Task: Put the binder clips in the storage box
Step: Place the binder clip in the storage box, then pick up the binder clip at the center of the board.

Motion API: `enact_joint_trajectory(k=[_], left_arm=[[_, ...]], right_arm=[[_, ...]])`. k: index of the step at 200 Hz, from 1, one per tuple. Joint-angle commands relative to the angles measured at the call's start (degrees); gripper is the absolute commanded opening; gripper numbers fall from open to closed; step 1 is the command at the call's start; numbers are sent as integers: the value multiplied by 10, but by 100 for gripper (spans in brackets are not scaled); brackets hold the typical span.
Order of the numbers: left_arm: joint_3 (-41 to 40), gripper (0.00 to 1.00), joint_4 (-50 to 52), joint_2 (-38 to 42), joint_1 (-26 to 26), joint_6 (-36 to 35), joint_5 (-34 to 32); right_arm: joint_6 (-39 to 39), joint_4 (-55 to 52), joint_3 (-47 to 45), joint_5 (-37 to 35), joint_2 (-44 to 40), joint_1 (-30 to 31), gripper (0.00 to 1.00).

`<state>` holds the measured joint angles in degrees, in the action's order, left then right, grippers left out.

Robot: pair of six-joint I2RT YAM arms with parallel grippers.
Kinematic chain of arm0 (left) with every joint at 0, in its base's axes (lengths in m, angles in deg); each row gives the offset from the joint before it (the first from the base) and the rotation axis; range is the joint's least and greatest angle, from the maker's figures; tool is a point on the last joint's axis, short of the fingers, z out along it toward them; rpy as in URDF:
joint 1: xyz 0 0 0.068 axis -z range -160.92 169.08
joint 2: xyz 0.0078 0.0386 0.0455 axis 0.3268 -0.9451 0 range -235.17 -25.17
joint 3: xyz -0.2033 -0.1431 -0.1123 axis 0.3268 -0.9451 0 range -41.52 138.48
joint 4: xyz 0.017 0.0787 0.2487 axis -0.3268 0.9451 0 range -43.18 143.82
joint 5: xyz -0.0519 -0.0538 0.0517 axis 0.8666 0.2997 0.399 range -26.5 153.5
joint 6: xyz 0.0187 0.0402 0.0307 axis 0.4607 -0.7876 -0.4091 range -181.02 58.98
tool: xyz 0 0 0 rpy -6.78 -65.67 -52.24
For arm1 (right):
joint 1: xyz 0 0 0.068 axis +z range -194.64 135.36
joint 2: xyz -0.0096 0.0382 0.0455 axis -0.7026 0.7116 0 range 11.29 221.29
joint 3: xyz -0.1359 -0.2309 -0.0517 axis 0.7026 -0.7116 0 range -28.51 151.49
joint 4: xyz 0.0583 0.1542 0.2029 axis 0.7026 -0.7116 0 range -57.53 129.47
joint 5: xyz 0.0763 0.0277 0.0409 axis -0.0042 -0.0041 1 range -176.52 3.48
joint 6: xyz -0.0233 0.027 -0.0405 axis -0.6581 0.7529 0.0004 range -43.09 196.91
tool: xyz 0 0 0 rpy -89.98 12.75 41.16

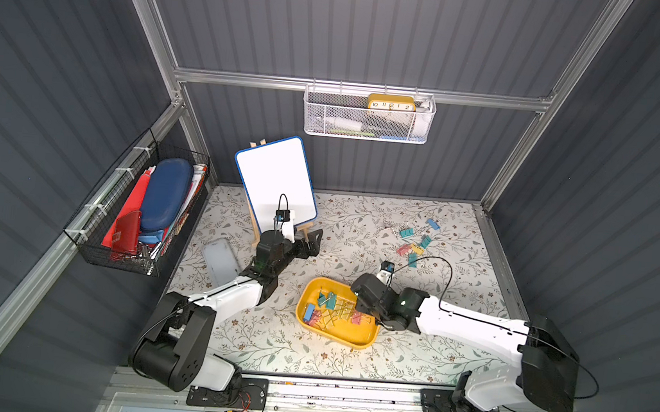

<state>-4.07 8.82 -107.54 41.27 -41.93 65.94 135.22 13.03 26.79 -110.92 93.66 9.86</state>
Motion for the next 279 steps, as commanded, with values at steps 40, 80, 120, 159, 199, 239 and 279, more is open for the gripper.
enact_joint_trajectory(k=[40,80,120,159,199,239,279], left_arm=[[5,99,9,10,0,2,-4],[4,99,-1,14,0,-15,31],[6,99,-2,10,0,-13,37],[7,99,-1,10,0,-12,35],[6,99,-3,7,0,-12,34],[7,99,-10,1,0,-14,57],[3,99,-28,0,2,-19,97]], right_arm=[[-159,16,109,54,45,-229,43],[-122,67,144,138,140,-333,46],[-82,118,140,172,199,-380,47],[-92,133,151,172,232,-404,55],[-93,156,156,195,260,-426,44],[-91,170,165,239,269,-432,11],[-88,167,152,287,215,-424,0]])
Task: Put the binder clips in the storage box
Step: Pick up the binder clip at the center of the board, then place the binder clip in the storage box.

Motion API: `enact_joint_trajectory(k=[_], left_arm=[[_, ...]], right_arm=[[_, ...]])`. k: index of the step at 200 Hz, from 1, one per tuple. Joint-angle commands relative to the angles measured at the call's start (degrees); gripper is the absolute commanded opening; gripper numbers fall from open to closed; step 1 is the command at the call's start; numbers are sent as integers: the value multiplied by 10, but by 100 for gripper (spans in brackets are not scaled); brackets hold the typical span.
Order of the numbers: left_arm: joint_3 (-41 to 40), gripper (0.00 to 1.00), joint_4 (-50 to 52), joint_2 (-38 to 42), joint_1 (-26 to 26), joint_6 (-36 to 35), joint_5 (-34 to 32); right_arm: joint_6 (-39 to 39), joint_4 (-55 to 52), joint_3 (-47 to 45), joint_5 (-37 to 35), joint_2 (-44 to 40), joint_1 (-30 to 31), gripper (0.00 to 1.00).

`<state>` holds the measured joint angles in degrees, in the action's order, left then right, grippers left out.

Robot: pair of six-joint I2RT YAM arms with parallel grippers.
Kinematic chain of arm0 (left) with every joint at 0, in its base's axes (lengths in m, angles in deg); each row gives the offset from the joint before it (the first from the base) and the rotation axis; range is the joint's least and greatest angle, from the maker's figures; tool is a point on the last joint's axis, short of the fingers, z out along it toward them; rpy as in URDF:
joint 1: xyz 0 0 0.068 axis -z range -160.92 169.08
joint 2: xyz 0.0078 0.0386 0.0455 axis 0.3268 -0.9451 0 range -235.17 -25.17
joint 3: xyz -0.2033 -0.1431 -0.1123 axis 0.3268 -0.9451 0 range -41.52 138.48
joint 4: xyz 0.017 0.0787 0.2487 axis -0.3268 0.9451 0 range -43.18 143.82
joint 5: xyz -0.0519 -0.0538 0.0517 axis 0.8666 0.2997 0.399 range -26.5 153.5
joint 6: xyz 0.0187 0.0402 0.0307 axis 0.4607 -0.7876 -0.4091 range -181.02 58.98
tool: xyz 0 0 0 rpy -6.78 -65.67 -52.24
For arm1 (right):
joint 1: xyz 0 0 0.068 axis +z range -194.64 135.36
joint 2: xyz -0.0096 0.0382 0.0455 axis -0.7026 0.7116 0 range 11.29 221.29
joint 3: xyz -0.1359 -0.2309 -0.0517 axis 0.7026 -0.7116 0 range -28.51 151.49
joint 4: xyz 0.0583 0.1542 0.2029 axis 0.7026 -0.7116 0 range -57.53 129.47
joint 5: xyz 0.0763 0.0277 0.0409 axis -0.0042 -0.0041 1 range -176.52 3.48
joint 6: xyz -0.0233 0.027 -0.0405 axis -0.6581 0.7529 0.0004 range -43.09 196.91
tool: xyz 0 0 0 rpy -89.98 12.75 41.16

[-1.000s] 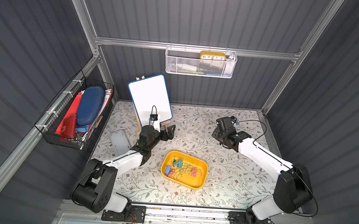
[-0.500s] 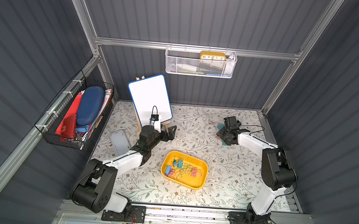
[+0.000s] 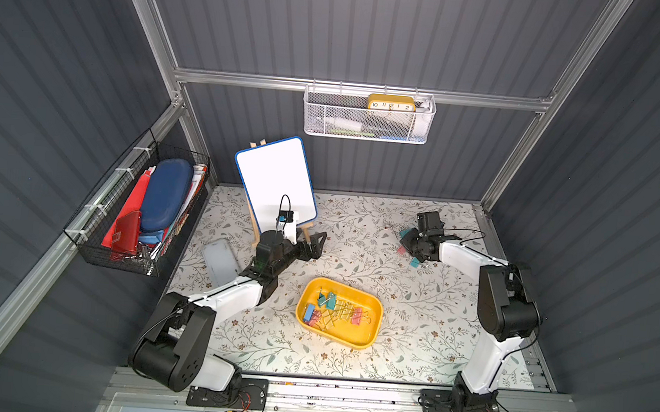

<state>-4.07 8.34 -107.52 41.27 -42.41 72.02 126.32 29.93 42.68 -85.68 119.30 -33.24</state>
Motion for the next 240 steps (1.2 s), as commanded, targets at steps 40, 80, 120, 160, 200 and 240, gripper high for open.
enact_joint_trajectory(k=[40,80,120,160,200,240], left_arm=[[3,99,-30,-2,1,-16,60],[4,99,-32,1,2,-26,97],[-2,99,-38,20,7,-27,114],[-4,99,-40,24,7,-24,106],[-4,99,-41,20,8,-20,93],[-4,99,-37,16,8,-22,82]], right_arm=[[5,-7,-41,51,-138,22,0],[-27,-52,-61,110,-246,53,0],[-80,-135,-83,168,-351,134,0],[-44,-218,-119,114,-413,254,0],[-8,-244,-154,80,-409,348,0],[24,-203,-177,72,-343,407,0]])
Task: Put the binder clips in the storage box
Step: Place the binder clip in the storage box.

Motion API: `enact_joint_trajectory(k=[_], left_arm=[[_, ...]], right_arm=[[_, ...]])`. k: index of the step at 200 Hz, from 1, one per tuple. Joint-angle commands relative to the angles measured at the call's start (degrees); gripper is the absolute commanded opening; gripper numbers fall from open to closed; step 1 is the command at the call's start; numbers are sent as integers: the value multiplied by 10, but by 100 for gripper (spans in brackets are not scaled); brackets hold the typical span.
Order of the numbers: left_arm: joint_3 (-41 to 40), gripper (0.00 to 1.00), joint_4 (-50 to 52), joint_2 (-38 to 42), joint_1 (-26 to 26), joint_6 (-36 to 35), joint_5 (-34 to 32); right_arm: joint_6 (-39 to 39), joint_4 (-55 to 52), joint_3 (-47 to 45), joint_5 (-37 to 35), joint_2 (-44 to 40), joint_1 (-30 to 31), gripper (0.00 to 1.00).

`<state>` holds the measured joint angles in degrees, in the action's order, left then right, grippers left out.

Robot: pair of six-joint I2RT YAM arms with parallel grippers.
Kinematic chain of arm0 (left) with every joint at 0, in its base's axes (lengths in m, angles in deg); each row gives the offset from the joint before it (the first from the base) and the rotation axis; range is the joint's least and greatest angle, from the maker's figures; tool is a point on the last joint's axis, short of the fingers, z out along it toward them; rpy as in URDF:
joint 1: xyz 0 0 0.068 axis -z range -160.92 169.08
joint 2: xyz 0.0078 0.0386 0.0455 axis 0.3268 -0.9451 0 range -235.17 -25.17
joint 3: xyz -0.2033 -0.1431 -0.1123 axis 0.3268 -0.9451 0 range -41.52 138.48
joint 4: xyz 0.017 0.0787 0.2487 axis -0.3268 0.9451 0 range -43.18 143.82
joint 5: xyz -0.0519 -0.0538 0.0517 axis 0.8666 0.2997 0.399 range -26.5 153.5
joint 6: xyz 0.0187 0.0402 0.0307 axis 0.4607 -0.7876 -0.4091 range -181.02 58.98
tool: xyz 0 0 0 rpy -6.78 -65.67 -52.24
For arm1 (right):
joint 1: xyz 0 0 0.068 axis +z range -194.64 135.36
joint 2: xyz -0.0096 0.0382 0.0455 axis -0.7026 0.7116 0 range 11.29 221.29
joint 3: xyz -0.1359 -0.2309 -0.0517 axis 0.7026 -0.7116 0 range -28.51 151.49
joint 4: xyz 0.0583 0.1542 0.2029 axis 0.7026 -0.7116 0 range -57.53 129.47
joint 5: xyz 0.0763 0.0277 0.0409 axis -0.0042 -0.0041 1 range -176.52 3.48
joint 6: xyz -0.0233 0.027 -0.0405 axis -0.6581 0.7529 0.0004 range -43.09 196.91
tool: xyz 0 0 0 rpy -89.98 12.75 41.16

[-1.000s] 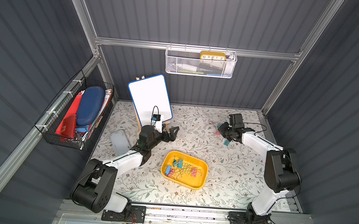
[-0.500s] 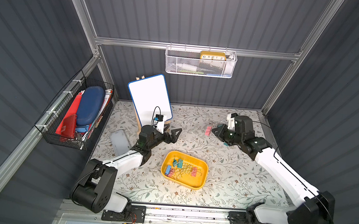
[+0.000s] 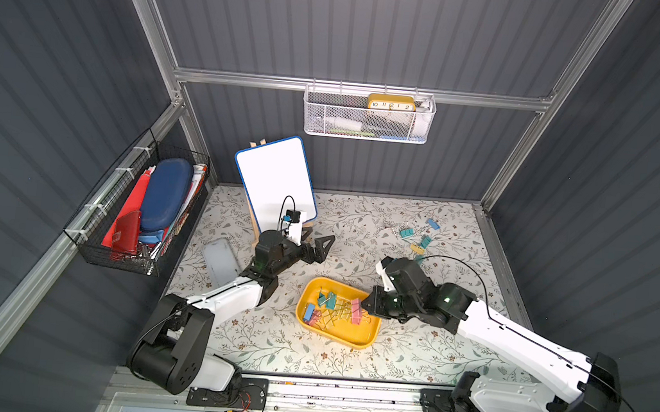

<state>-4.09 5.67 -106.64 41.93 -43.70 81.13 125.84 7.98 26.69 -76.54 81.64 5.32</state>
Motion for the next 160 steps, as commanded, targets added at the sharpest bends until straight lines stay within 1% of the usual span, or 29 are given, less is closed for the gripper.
enact_joint_trajectory(k=[1,16,36,46,62,101,109,117,136,145,160], left_arm=[[-4,99,-10,7,1,-9,-10],[-3,99,-8,7,2,-9,-10],[-1,99,-6,7,2,-10,-14],[-2,99,-5,7,2,-10,-15],[-3,99,-6,7,2,-9,-17],[2,99,-2,1,4,-17,-25],[3,99,0,0,6,-20,-30],[4,99,5,0,7,-22,-34],[6,99,15,7,10,-29,-46],[5,99,19,14,11,-35,-58],[1,99,26,22,12,-41,-82]], right_arm=[[30,19,-17,-20,35,23,0],[41,49,-28,-21,59,32,0],[48,51,-33,-36,92,37,0],[50,76,-35,-36,108,38,0],[53,107,-40,-33,130,44,0],[68,144,-39,-47,175,58,0],[69,147,-38,-50,180,60,3],[70,151,-38,-53,181,62,9],[62,160,-40,-59,169,63,29],[53,158,-40,-70,153,63,34],[36,149,-49,-109,114,61,39]])
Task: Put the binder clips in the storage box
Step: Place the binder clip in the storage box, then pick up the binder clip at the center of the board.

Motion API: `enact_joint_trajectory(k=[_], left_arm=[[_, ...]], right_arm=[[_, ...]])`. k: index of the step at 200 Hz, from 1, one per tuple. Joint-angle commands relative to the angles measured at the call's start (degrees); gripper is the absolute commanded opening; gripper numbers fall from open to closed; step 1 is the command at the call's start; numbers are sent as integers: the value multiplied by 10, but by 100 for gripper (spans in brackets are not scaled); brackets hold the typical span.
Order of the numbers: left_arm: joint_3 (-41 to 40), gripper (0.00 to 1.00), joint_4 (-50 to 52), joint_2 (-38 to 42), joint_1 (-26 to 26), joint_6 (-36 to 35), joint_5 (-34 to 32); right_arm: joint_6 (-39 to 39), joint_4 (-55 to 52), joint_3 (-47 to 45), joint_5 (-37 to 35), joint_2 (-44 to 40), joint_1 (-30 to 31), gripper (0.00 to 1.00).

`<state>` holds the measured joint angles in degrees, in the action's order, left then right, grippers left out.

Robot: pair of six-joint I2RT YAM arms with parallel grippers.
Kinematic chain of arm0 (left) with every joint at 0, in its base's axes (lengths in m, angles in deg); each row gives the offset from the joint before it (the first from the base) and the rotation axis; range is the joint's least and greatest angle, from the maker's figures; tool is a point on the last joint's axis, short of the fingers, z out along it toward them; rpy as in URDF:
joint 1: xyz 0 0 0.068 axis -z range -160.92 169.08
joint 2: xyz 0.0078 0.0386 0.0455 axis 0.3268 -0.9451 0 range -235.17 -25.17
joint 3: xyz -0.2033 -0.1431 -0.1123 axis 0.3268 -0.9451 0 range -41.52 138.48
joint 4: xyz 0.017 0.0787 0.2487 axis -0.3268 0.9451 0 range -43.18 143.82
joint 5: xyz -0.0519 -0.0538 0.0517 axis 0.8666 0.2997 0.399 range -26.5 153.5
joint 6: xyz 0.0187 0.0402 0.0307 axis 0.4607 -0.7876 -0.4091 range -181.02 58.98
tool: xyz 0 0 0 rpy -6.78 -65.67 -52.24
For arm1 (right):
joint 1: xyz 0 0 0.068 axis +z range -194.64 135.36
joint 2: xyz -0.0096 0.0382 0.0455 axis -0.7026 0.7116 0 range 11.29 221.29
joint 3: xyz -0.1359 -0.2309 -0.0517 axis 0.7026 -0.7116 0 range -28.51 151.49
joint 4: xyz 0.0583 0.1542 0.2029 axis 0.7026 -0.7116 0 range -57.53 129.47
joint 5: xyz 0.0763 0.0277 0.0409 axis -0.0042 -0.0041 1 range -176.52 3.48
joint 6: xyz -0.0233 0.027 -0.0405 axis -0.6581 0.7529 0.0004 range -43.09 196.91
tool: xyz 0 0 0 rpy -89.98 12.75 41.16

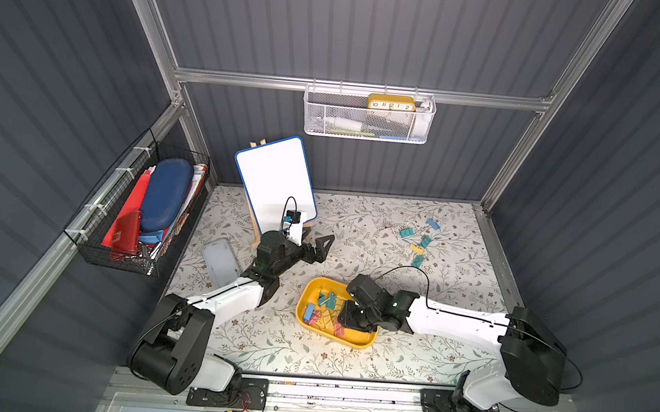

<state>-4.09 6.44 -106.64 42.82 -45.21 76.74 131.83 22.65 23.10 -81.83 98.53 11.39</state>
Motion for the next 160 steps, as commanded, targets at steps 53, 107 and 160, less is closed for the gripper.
enact_joint_trajectory(k=[53,107,160], left_arm=[[67,99,59,-48,79,-11,-110],[362,99,234,-274,187,56,-200],[725,99,406,-545,186,89,-185]], right_arm=[[-207,-14,-71,-193,-257,-88,56],[-307,40,-112,-163,-311,-312,88],[-269,122,-183,-76,-320,-421,99]])
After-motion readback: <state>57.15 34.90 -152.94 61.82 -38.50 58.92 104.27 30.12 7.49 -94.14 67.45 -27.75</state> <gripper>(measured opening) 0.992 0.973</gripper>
